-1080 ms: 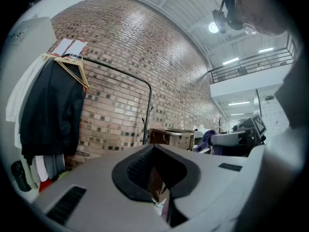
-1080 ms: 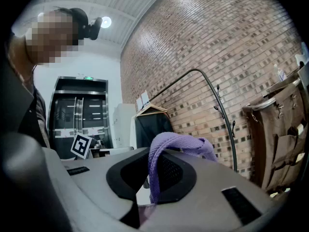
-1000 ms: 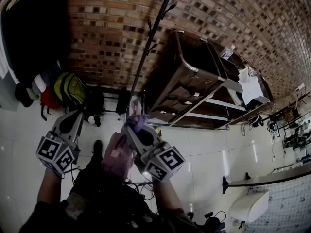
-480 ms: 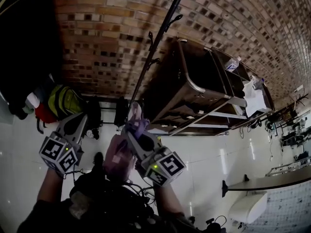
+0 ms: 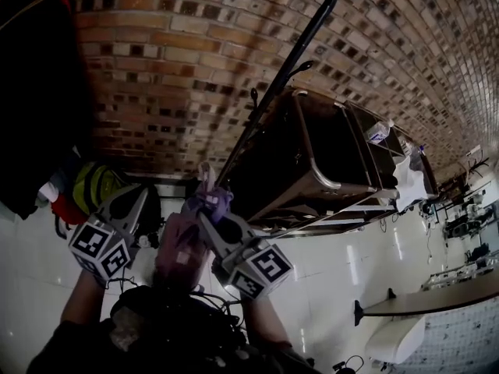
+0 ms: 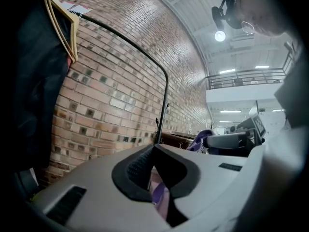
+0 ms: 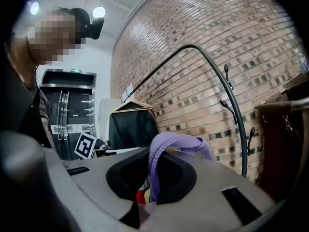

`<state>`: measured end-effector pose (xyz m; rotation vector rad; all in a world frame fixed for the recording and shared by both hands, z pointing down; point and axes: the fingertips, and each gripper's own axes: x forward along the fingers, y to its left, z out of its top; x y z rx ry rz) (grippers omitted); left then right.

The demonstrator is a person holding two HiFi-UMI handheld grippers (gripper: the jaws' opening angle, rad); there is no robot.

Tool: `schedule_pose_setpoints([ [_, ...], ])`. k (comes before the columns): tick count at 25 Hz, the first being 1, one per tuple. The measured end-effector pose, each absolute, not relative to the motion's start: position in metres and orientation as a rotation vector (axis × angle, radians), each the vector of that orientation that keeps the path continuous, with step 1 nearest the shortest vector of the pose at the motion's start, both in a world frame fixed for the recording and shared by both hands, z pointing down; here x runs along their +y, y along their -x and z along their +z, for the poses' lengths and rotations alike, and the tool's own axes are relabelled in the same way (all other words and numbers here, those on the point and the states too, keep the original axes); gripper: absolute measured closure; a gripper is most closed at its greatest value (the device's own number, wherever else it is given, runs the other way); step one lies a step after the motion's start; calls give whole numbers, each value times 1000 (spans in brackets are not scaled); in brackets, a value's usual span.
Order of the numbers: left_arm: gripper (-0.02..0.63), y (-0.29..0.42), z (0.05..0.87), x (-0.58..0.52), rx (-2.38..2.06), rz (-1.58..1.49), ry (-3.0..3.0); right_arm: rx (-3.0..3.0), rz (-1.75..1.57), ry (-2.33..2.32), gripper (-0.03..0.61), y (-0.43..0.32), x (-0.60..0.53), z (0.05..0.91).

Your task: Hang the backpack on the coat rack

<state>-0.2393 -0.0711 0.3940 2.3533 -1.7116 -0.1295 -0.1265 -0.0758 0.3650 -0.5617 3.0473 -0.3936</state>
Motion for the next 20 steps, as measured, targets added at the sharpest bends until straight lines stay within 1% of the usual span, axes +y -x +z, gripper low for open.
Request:
schedule_pose_setpoints([
  [10,601,266,402,-129,-1677,-109,-2382,2991,-373,558,551,165,-139,355],
  [20,601,269,399,-196,-1768,-90,-2320,3025,-290,358,551,190,-218,339],
])
